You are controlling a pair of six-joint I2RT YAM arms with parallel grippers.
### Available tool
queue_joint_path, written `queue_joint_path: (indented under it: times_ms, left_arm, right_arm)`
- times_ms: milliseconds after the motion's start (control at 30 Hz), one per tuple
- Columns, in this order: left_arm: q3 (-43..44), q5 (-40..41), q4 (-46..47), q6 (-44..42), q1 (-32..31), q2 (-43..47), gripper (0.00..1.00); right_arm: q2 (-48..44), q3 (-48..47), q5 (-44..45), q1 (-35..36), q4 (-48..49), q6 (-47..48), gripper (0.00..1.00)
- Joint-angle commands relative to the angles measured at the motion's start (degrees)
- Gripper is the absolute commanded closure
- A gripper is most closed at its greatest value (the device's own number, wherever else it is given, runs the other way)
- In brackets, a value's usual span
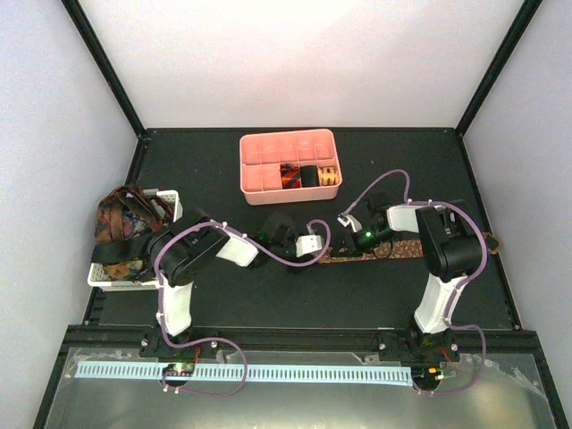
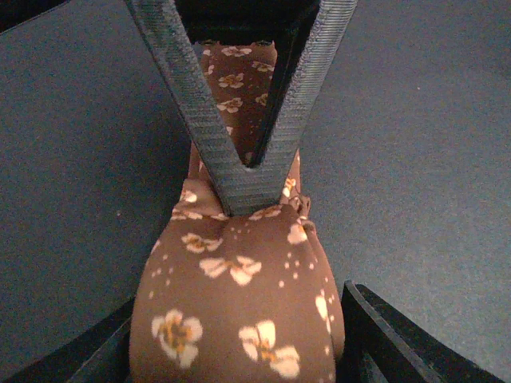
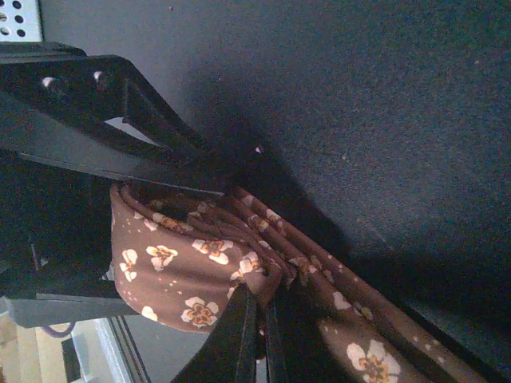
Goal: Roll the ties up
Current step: Roll the tie at the center of the board.
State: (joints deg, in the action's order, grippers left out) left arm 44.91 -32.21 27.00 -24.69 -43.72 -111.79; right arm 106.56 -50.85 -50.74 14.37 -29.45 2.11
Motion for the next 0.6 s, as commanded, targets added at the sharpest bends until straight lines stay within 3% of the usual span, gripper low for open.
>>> queue_joint_path:
  times_ms: [0, 300, 567]
  left_arm:
    - [-3.5, -1.0, 3.1, 3.8, 0.7, 1.0, 0.41]
    - [-6.3, -2.3, 9.5, 6.0, 1.8, 2.5, 0.58]
    - [-2.7, -5.2, 10.8, 6.3, 1.3, 2.9, 0.64]
  right_arm:
    - [2.1, 0.7, 5.9, -0.1, 0.0, 0.4, 0.98]
    - [2.4, 0.8, 6.3, -0.2, 0.2, 0.2, 0.98]
    - [2.6, 0.7, 5.5, -0.2, 0.0, 0.5, 0.98]
